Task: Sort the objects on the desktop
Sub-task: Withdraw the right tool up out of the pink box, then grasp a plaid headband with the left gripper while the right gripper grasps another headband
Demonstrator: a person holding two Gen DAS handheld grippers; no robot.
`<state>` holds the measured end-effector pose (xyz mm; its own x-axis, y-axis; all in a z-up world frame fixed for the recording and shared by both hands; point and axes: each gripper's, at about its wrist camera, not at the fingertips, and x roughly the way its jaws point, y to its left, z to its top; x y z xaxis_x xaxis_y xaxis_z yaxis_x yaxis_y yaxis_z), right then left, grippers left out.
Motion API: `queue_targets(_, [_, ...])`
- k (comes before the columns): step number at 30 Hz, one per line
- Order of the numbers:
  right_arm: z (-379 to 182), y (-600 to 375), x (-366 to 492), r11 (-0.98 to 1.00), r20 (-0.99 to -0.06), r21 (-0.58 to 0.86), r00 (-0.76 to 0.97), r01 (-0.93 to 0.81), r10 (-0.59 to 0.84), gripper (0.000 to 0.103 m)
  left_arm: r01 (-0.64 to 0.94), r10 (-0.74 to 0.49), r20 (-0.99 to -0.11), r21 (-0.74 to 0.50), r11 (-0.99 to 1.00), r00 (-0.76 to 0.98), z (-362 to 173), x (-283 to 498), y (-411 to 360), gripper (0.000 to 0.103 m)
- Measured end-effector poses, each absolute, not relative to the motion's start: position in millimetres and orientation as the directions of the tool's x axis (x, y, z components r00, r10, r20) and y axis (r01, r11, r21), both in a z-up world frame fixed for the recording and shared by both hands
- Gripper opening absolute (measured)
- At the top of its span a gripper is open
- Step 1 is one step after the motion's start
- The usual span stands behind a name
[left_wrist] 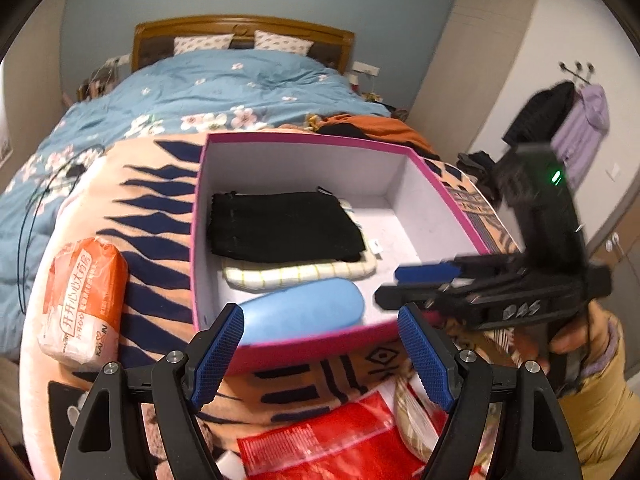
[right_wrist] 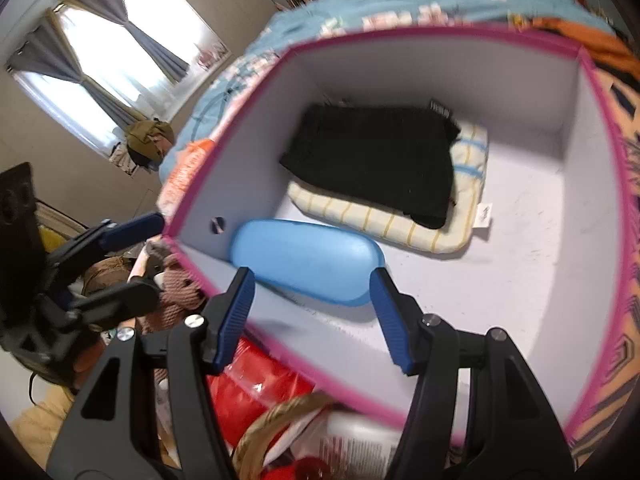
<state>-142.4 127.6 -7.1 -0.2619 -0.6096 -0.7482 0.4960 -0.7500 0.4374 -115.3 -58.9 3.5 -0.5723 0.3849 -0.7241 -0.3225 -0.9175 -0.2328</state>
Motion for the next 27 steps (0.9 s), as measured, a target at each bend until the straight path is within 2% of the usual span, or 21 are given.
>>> queue_targets(7, [25.5, 161.4, -83.6, -0.759, -0.712, 0.356, -0.369, 0.545, -0.598, 0.062, -0.410, 0.413, -0.753, -0.208, -0.888, -0.513, -7.3, -79.9, -32.9, 0.081])
queue_targets(12, [12.6, 190.0, -51.5, -0.805, -0.740, 0.311, -0.403, 0.505, -0.539, 0.062, -0.462, 0.428, -0.790, -0.209, -0.862, -0.440, -27.2, -62.2, -12.0, 0.081])
queue_targets(18, [-22.7, 221.2, -32.7, -0.829, -0.764, 0.366, -0.372, 0.422, -0.527, 0.062, -0.473, 0.459, -0.822, -0.272, -0.838, -0.339, -53.3, -53.2, 1.4, 0.081])
queue_targets(27, [-30.0, 222.1, -25.2, -0.808, -0.747, 0.405, -0.354, 0.429, -0.562, 0.062, -0.429, 0.504, -0.828, -0.373, -0.822, -0.246, -73.6, -53.8, 6.8, 0.080])
